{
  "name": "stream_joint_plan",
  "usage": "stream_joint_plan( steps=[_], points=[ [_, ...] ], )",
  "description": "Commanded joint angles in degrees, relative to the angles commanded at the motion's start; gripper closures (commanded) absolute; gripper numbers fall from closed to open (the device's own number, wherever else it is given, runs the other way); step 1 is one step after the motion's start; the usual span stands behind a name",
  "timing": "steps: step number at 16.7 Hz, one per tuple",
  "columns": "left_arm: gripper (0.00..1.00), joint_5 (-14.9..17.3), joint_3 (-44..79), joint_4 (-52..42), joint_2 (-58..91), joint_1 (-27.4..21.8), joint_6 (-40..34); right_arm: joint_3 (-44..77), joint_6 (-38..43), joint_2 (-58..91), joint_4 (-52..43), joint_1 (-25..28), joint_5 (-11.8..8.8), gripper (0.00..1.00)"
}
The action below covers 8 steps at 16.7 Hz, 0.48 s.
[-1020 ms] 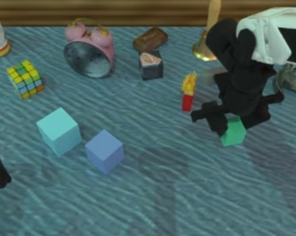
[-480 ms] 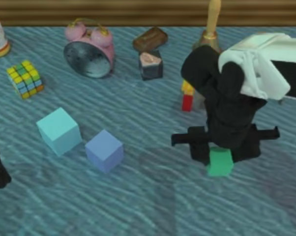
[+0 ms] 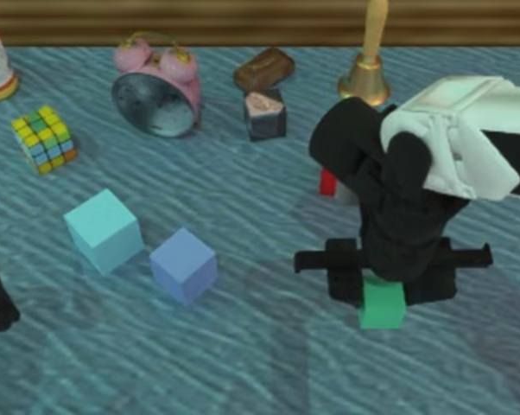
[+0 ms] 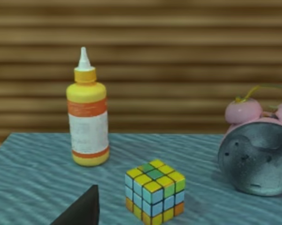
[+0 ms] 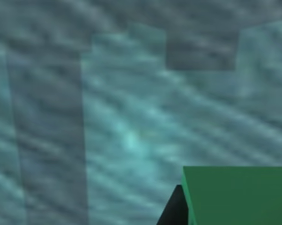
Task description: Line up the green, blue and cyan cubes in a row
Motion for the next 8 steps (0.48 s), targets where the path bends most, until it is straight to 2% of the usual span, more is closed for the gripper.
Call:
stream_joint_plan(
  steps=[3, 8],
  points=[
    [0.0, 0.0, 0.0, 0.0, 0.0, 0.0, 0.0, -1.4, 0.06, 0.91, 2.32, 0.02, 0.02, 1.0],
    [0.0, 0.0, 0.0, 0.0, 0.0, 0.0, 0.0, -7.19, 0.3, 5.28, 12.78, 0.35, 0.09, 1.0]
  ],
)
